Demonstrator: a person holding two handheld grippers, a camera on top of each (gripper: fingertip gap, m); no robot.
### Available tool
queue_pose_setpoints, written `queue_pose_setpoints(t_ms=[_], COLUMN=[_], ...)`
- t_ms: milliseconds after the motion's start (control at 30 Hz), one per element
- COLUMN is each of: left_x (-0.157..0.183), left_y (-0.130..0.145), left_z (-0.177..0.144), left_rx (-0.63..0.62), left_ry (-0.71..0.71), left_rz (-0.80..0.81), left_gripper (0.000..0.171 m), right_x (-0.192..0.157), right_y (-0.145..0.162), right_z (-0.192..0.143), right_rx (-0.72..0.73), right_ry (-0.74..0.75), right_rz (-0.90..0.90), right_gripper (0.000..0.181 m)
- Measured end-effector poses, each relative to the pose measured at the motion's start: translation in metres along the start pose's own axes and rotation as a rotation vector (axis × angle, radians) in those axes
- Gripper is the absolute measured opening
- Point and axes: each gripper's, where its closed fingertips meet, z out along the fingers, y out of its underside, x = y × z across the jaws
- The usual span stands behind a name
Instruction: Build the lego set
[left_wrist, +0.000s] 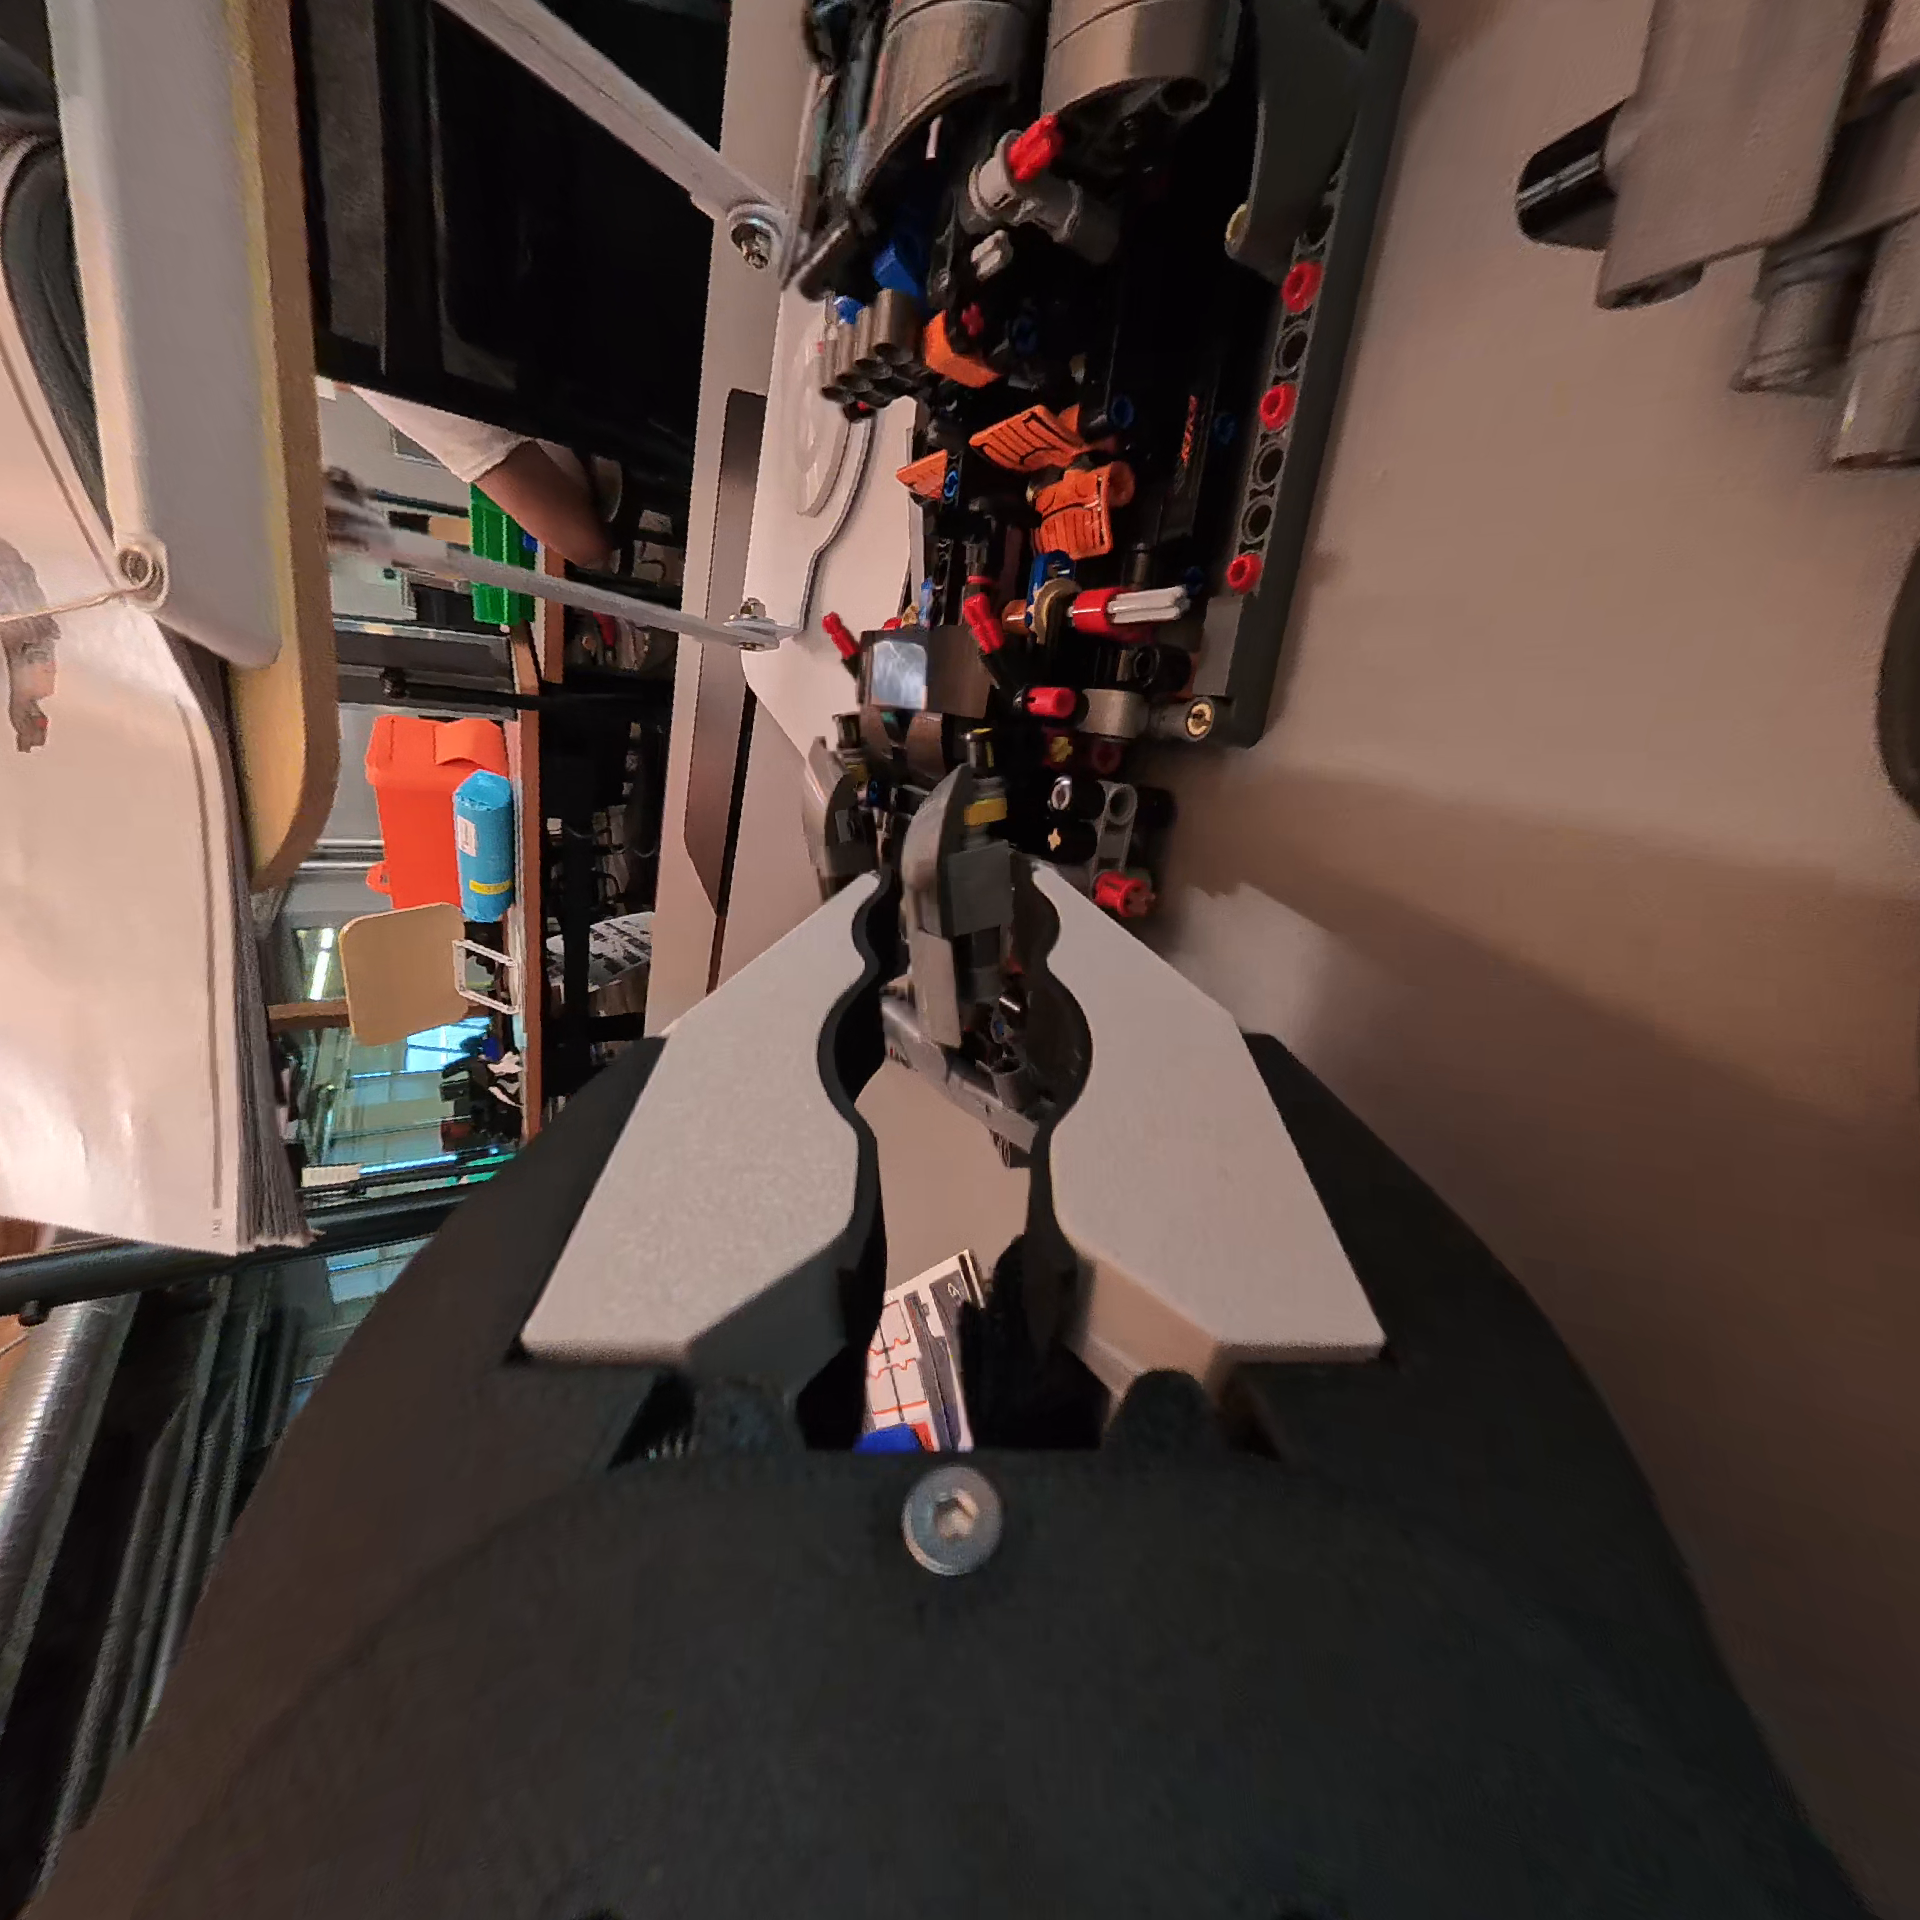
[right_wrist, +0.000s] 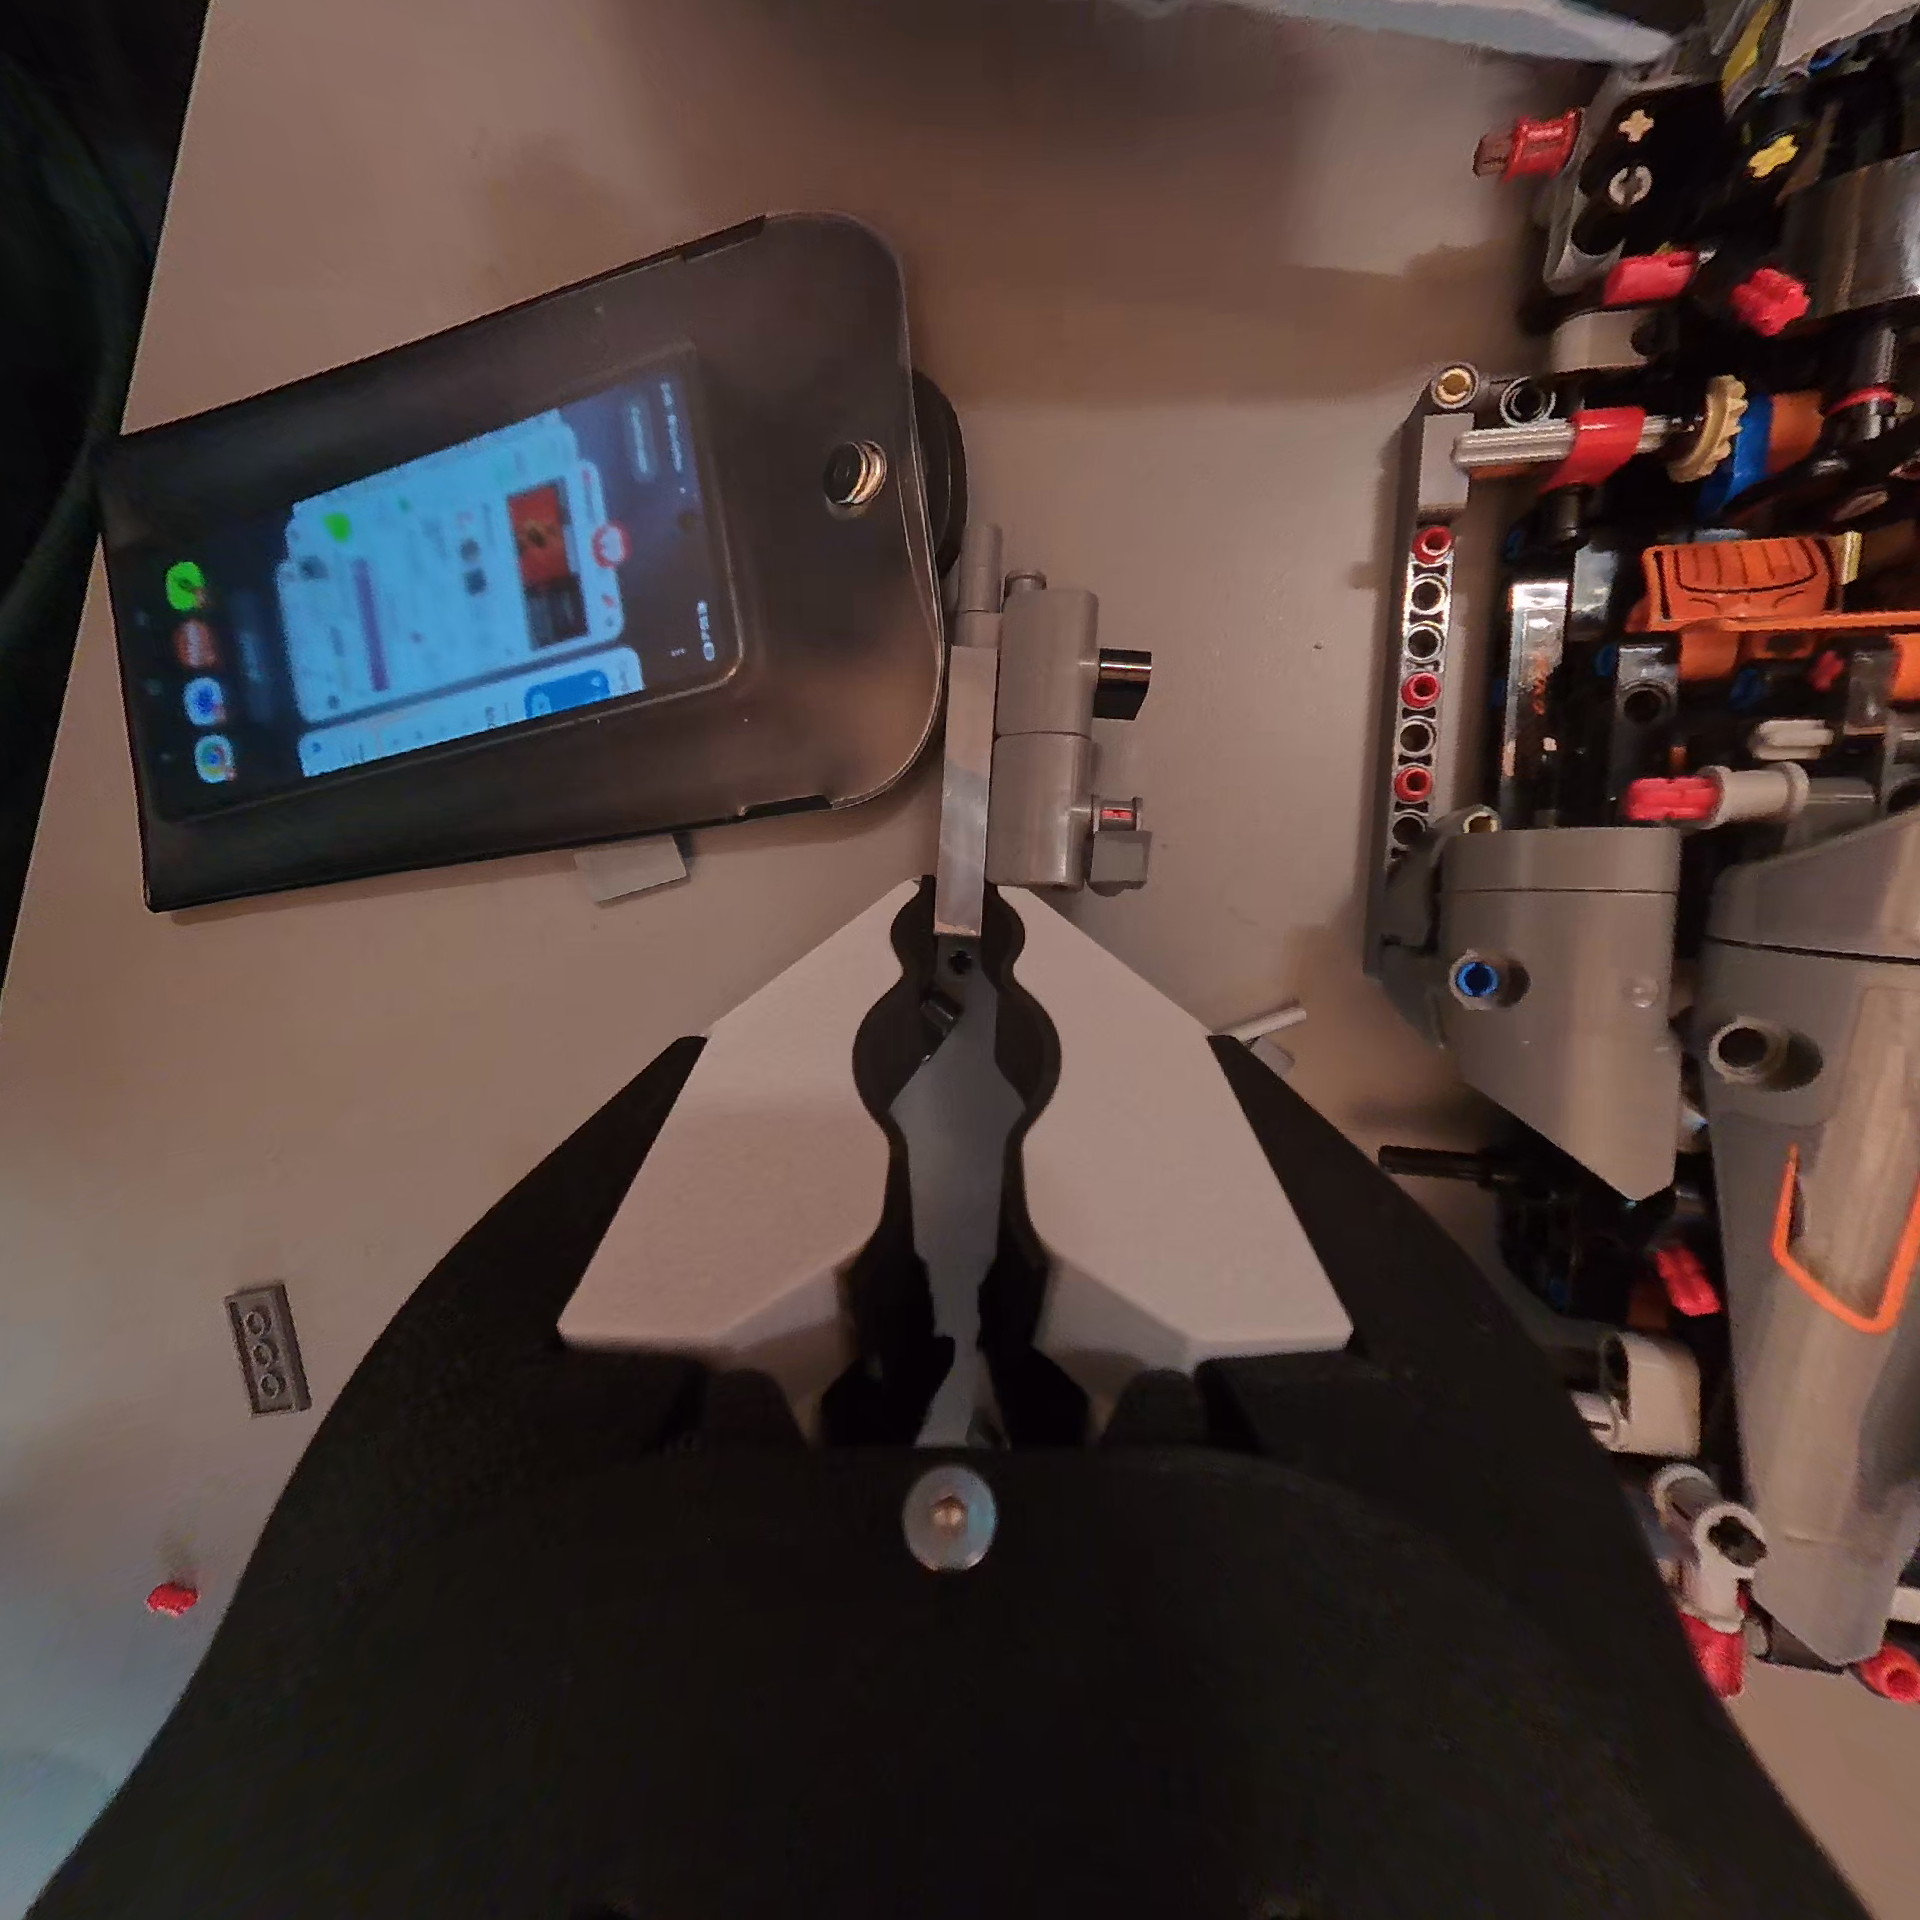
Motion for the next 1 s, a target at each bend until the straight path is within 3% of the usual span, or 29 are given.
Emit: queue_pose_setpoints(t_ms=[200,433,533,1000], left_x=[-0.009,-0.003,-0.003,-0.015], left_y=[0.016,0.027,0.029,0.030], left_z=[-0.006,-0.002,-0.001,0.000], left_rx=[-0.014,-0.045,-0.054,-0.068], left_ry=[0.038,0.090,0.073,-0.031], left_rz=[-0.060,-0.057,-0.036,0.027], left_gripper=[0.028,0.014,0.005,0.003], right_x=[0.000,0.000,0.000,-0.001], right_y=[0.000,0.000,0.000,0.001], right_z=[0.000,0.001,0.001,0.003], right_rx=[0.000,-0.003,-0.002,-0.002], right_ry=[-0.001,-0.002,-0.002,-0.006], right_rz=[0.000,0.001,0.001,0.005], right_gripper=[0.005,0.005,0.005,0.005])
